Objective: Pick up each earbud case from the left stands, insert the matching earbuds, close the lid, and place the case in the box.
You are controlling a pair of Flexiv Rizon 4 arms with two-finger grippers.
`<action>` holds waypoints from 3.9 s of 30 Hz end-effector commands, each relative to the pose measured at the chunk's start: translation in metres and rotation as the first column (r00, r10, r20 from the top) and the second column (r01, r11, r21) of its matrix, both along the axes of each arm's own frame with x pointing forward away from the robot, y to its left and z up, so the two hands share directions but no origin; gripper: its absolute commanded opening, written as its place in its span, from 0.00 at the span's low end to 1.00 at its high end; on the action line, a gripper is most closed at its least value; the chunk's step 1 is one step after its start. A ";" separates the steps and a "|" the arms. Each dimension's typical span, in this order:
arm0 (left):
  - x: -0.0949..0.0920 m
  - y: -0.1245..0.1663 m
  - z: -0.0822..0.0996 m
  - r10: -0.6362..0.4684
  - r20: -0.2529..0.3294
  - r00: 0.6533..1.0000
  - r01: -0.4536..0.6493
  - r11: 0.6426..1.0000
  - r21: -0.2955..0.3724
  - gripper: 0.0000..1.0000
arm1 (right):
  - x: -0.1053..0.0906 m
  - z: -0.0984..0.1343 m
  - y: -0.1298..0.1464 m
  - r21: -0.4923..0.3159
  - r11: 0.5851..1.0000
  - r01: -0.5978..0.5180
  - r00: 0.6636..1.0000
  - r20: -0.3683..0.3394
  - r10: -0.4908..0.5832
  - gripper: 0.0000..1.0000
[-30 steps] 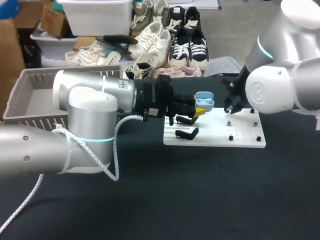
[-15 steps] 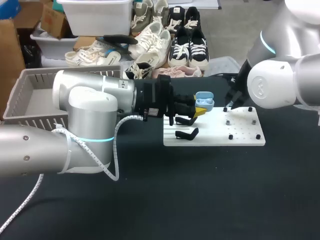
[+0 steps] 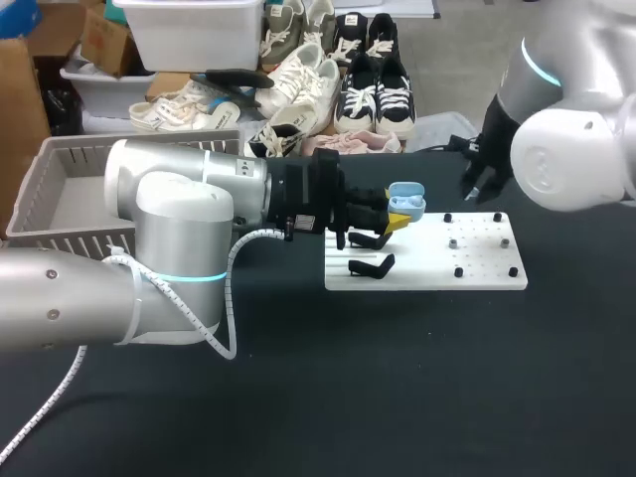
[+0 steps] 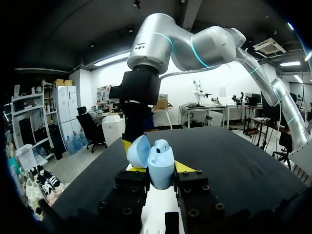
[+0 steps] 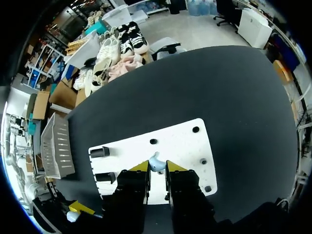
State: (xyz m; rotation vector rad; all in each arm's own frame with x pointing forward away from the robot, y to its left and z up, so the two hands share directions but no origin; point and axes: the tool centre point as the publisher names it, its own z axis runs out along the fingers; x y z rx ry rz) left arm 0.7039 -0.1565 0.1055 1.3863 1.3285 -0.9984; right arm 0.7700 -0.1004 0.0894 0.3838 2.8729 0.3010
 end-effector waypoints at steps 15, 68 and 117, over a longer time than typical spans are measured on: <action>-0.001 0.000 -0.001 0.002 0.002 1.000 -0.002 1.000 -0.003 0.00 | -0.096 0.106 0.017 -0.226 0.947 -0.228 0.968 0.053 0.245 0.00; -0.001 0.000 -0.001 0.002 0.002 1.000 -0.002 1.000 -0.003 0.00 | -0.084 0.075 0.114 -0.242 0.764 -0.598 0.782 0.031 0.622 0.00; -0.001 0.000 -0.001 0.002 0.002 1.000 -0.002 1.000 -0.003 0.00 | -0.084 0.063 0.113 -0.228 0.788 -0.572 0.811 -0.014 0.585 0.00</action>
